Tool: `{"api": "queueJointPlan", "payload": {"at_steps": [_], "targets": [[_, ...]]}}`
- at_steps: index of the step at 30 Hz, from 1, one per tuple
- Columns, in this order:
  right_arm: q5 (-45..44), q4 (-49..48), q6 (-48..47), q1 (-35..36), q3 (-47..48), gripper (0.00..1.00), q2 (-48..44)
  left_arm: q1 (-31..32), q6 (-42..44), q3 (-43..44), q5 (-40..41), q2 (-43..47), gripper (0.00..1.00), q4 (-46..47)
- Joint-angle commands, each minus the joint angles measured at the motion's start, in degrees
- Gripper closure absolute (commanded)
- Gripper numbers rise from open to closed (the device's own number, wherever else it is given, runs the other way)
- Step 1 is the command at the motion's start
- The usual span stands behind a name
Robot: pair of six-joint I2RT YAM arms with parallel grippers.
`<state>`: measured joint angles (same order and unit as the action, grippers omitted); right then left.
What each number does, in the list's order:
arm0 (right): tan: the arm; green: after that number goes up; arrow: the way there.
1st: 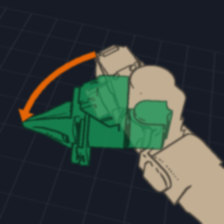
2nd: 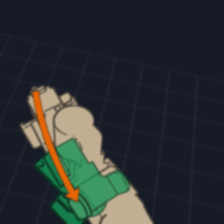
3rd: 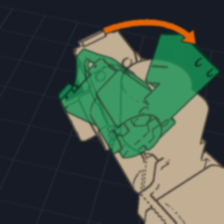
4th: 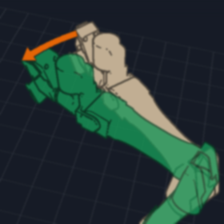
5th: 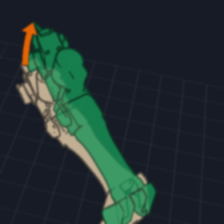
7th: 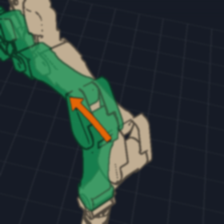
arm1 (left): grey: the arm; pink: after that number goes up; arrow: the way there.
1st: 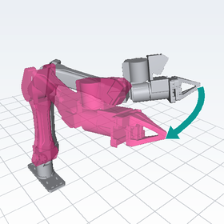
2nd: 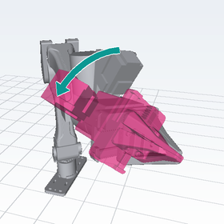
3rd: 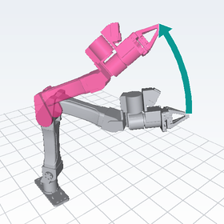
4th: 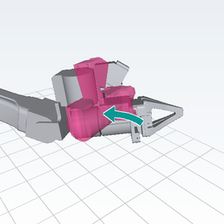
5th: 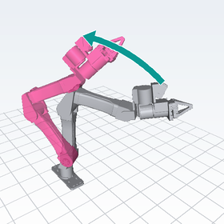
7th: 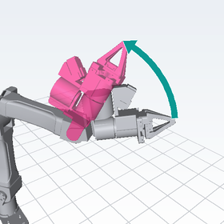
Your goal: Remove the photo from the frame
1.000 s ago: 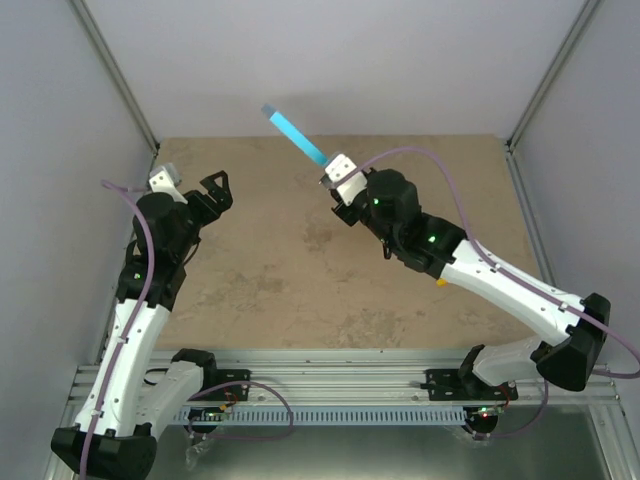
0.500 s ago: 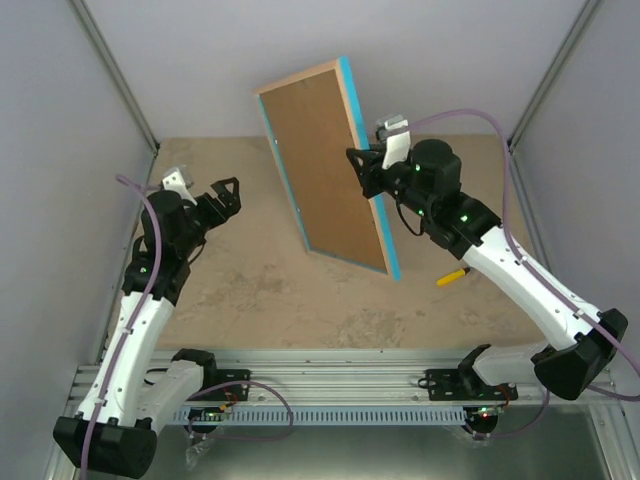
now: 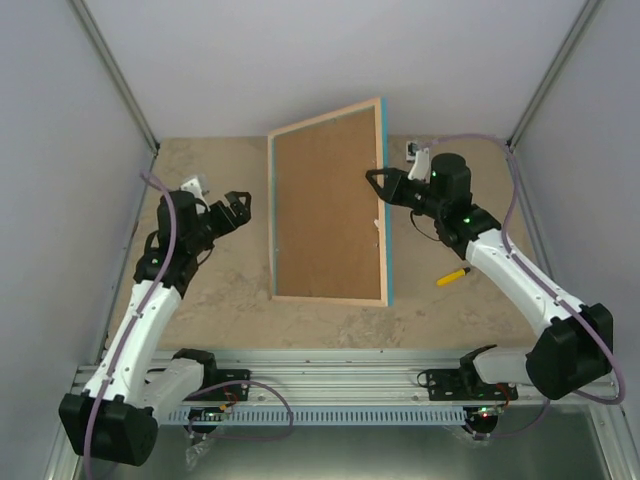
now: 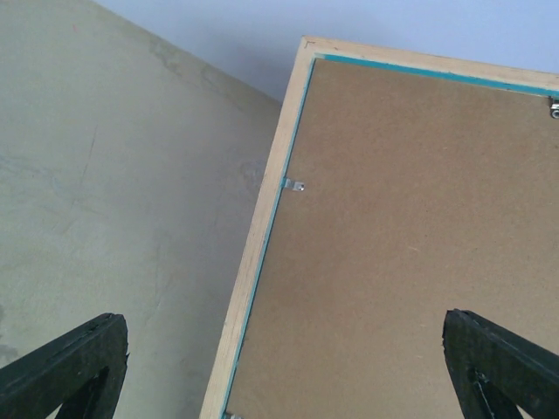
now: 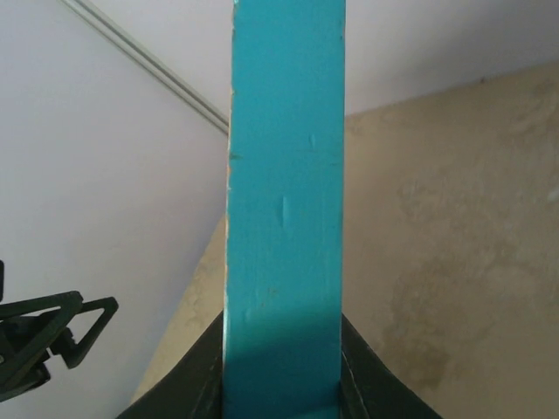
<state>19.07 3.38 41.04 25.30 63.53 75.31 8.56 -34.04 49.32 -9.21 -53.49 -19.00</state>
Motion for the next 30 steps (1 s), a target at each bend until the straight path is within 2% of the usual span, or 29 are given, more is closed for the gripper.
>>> {"api": "queueJointPlan", "payload": {"at_steps": [1,14,24,30], "targets": [[8.3,-8.6,2.7,-2.9,-3.9,1.0,1.3,-0.3,1.4,-2.0,-3.1,-3.1,0.0,-1.2],[15.6,-17.7,4.2,-8.9,-16.1,1.0,11.2,-0.3,3.4,-5.2,-4.0,-14.8,0.01,-3.5],[12.9,-20.7,4.5,-9.2,-19.2,0.99,19.3,-0.3,5.4,-5.9,-6.5,-24.6,0.02,-3.7],[11.8,-20.7,3.6,-9.5,-19.7,0.89,23.0,-0.3,6.3,-5.8,-8.8,-28.9,0.02,-3.2]]}}
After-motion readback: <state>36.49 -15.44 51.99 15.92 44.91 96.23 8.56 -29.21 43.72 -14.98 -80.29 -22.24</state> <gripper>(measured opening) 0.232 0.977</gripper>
